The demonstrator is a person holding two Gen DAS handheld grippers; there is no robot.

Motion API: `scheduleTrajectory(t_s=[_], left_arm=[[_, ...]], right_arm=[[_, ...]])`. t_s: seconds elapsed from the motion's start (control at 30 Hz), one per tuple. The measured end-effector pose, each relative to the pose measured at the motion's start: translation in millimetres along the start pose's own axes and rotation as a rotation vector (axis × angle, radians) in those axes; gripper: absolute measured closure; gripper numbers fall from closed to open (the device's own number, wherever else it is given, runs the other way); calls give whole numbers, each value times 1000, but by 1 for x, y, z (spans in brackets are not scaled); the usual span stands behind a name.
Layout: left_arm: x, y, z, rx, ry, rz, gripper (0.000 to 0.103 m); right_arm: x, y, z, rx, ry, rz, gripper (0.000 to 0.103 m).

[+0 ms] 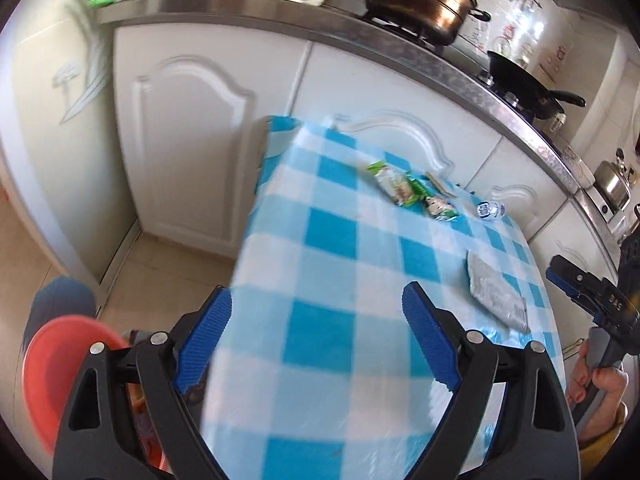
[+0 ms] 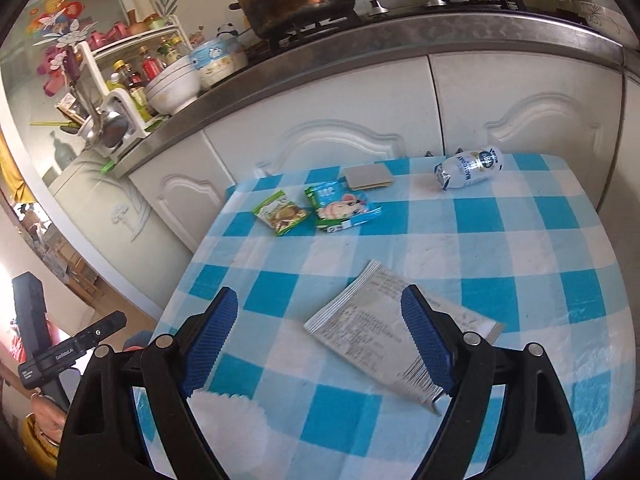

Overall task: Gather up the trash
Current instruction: 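Move both tools back over the table toward the remaining wrappers, then grasp the green snack wrapper with the left gripper while the right gripper grasps the foil tray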

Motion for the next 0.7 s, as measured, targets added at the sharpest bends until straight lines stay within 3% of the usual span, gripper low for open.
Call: scheduleTrajectory(t_s=[0.17, 0.43, 0.7], left_arm=[[39, 39, 26, 8, 55, -20, 15], [78, 107, 66, 23, 64, 6, 15], [94, 174, 97, -8, 0, 27, 15]], right_arm=[[19, 34, 30, -42, 1, 7, 20], [18, 98, 83, -59, -114, -40, 20], [34, 169, 115, -150, -135, -131, 26]])
Point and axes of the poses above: each gripper's, at about its wrist camera, not at the fingertips, and y roughly the way its jaws point, x to its right, z to its top, the point moved 1 cm from there along y, roughly the way its jaws point, and after that the axes turned 2 degrees about -y, right-handed, at the moved point
